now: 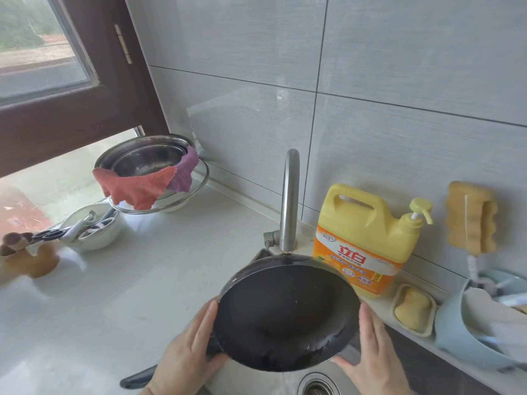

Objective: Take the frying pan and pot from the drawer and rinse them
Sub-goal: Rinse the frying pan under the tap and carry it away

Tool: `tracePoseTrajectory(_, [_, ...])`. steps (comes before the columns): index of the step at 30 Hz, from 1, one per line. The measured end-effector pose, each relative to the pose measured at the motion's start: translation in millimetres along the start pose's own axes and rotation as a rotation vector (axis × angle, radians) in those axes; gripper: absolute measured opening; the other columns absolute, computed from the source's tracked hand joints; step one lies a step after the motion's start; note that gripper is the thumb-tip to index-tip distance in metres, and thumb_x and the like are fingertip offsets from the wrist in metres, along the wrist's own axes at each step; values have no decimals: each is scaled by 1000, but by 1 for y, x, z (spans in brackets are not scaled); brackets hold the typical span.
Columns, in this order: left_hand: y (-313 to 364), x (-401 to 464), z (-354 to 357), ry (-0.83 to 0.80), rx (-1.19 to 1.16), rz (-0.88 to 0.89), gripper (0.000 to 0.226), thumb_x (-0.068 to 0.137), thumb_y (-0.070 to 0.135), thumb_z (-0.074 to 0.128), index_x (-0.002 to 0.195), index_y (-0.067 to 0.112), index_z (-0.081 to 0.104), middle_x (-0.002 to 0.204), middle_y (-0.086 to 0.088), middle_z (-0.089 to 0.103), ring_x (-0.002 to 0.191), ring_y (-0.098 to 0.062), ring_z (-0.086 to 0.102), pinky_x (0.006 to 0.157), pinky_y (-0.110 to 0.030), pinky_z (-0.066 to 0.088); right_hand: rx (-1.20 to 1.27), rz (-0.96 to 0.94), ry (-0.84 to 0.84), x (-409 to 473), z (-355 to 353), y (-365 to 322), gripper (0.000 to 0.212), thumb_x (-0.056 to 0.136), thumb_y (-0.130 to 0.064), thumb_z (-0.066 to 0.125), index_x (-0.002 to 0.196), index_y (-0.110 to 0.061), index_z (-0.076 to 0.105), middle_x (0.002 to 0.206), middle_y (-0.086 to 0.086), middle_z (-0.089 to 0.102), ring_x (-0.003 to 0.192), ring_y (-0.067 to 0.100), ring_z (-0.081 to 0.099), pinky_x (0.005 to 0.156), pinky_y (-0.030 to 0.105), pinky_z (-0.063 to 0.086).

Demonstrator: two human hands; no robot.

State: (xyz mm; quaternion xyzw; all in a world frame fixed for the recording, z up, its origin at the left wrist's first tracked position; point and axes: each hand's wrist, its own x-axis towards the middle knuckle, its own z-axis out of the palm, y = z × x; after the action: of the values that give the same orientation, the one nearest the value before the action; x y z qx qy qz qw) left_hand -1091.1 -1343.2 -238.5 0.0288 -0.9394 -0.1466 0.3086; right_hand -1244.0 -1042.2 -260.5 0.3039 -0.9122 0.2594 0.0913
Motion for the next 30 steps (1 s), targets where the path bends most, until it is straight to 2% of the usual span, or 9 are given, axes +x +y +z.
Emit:
tracePoseTrajectory(5, [-11,-7,-15,20,-21,-11,90,87,73,44,155,23,14,153,5,29,113,-3,54,58,-20,51,-47,-25,-65,10,14,-15,171,21,-54,96,156,-13,-2,137,13,40,108,35,66,86,31,48])
tracePoseTrajectory(10, [-9,-4,-15,3,-5,-29,88,87,72,46,153,21,19,144,-1,37,98,-12,57,52,-23,54,-50,26,-126,14,4,-13,171,20,-63,92,155,-10,0,135,12,41,100,31,71,87,25,38])
tracePoseTrajectory(13, [-2,-2,-7,-28,-4,-29,84,86,68,50,149,18,25,136,-7,47,98,-11,58,53,-22,55,-58,8,-89,7,-2,-3,171,19,-57,94,155,-12,1,134,13,41,104,34,68,84,30,42])
tracePoseTrajectory(16, [4,-1,7,-59,-11,-22,95,76,61,65,150,18,24,136,-9,48,103,-14,61,58,-25,58,-24,13,-16,0,-11,6,172,18,-48,98,156,-16,1,135,16,40,114,30,50,77,41,54])
tracePoseTrajectory(19, [15,8,16,-49,-5,42,86,84,63,58,145,10,26,137,-10,46,104,-16,64,60,-20,56,14,-9,56,-8,-20,16,148,45,-58,91,157,-18,3,152,9,30,117,31,46,91,37,50])
tracePoseTrajectory(21, [23,14,21,-35,-14,84,84,88,62,55,145,8,25,140,-11,44,113,-15,58,67,-18,54,10,-18,147,-13,-27,21,117,71,-77,58,157,-17,7,161,0,21,118,31,46,100,32,43])
tracePoseTrajectory(22, [26,16,23,-36,-17,100,85,87,61,57,145,7,25,140,-12,44,117,-16,55,71,-17,54,11,8,183,-15,-28,23,110,76,-80,48,157,-16,11,159,3,27,117,32,47,103,29,40])
tracePoseTrajectory(25, [29,17,26,-47,-30,120,90,82,58,62,146,8,24,141,-12,43,120,-17,53,75,-18,54,-3,88,236,-16,-27,27,105,78,-81,47,147,-6,25,135,20,50,114,33,50,101,37,37])
tracePoseTrajectory(30, [27,18,16,-31,-37,89,79,91,64,47,145,11,25,137,-10,46,104,-14,63,64,-16,53,6,9,226,-9,-24,23,100,82,-81,39,152,-13,19,143,14,38,116,32,47,114,23,25])
